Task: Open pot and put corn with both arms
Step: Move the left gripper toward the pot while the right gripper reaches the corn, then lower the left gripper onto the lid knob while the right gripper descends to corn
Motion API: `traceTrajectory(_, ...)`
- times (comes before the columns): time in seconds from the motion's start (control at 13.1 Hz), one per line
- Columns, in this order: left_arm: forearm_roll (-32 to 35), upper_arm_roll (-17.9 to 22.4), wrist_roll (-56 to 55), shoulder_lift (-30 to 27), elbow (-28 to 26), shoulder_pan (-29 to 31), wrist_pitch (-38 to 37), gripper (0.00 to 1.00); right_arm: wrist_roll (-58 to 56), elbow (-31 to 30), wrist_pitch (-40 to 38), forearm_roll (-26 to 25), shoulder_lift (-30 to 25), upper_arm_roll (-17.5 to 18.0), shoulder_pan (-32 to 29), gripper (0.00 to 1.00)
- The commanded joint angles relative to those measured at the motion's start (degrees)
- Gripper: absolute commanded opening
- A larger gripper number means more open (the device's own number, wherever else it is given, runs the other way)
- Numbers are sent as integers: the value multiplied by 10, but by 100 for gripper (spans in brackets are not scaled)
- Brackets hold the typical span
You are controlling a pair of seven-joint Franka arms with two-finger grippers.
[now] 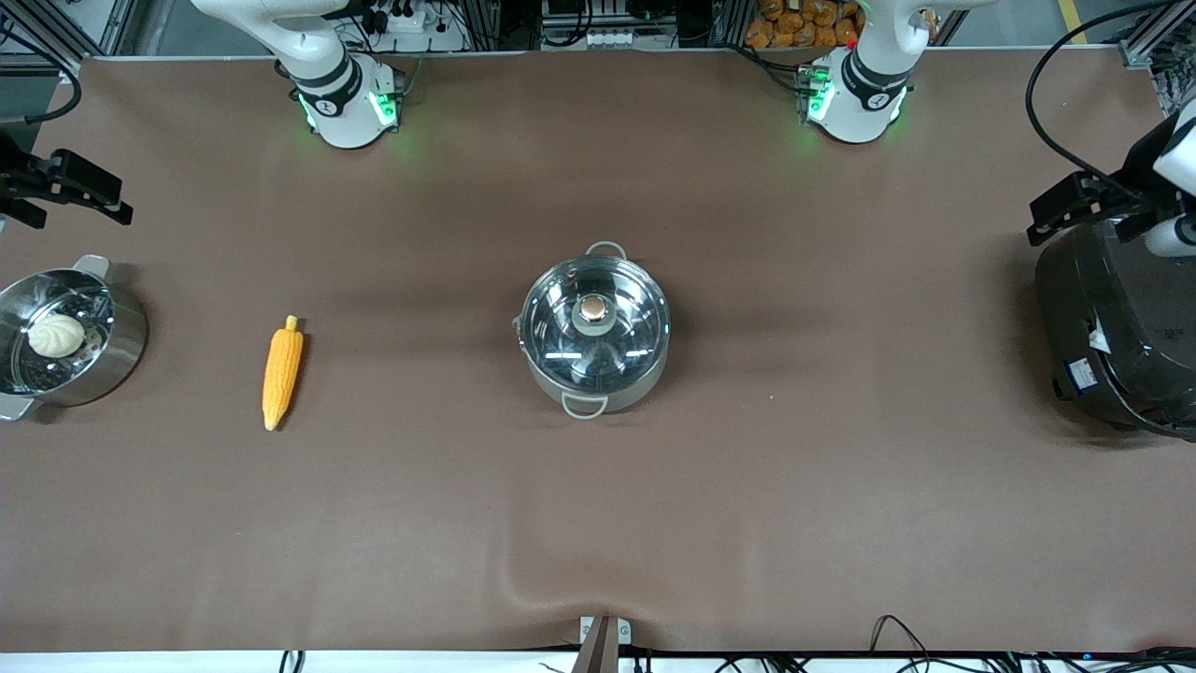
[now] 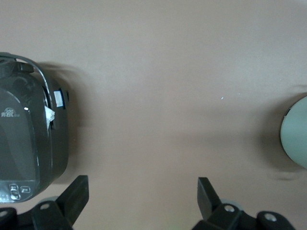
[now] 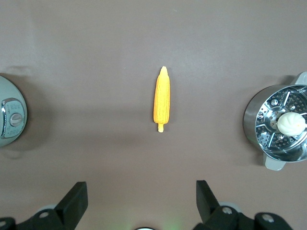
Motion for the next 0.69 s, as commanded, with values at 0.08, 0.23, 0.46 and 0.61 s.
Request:
traceTrajectory(0.08,11,-31,-84,33,28,-42,-11,100,5,-7,18,7,22,0,-22,100)
traceTrajectory(0.23,8,-50,-161,58,29,-88,3,100,1,-48,65,1,28,1,-27,100)
traceTrajectory(0.46,9,-53,-360,119,30,-196,88,100,-4,-127,169,-10,60,1,-26,100)
traceTrajectory(0.61,11,-52,-468,180,63,-248,143,100,-5,-136,206,-11,99,1,-25,100)
